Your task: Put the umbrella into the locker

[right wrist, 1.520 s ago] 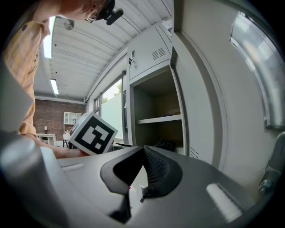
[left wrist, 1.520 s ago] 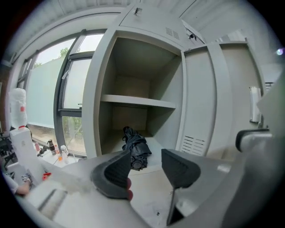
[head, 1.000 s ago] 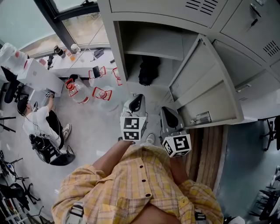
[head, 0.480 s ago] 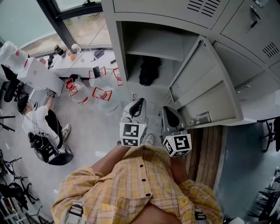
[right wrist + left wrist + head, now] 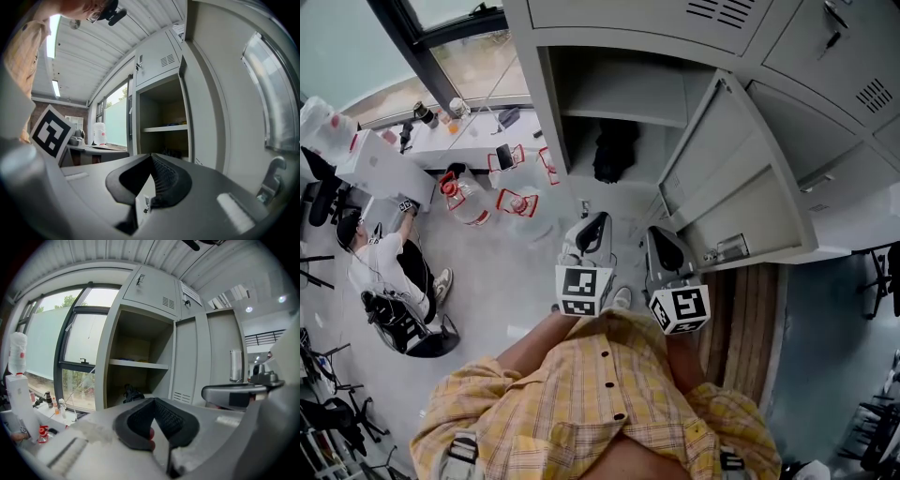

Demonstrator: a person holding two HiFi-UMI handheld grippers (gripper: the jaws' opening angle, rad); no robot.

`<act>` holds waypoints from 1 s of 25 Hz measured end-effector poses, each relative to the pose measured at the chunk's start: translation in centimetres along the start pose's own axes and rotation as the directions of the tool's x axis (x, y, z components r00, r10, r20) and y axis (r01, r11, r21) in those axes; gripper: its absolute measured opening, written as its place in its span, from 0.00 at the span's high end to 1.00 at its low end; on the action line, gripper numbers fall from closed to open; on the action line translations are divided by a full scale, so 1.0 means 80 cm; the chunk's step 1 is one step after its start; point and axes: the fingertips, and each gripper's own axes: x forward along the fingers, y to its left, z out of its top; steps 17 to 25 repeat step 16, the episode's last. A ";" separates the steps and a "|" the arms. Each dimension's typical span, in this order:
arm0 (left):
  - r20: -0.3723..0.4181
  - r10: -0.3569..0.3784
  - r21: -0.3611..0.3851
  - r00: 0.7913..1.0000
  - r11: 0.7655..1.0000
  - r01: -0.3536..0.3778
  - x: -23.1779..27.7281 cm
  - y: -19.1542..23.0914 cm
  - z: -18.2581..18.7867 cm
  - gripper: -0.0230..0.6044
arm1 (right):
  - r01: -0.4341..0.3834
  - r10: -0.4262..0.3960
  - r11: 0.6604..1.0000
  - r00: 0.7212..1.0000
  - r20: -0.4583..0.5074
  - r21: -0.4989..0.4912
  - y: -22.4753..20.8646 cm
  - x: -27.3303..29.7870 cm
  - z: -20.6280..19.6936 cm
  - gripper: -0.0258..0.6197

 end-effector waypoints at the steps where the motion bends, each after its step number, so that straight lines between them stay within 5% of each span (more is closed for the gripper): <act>1: -0.001 -0.001 0.001 1.000 1.000 0.001 0.000 -0.001 0.000 0.96 | 0.001 -0.001 1.000 1.000 -0.001 0.002 -0.001 -0.001 -0.001 0.96; 25: -0.006 -0.006 0.012 1.000 1.000 0.006 0.000 -0.011 -0.003 0.96 | -0.003 0.003 1.000 1.000 -0.001 0.024 -0.011 -0.004 -0.004 0.96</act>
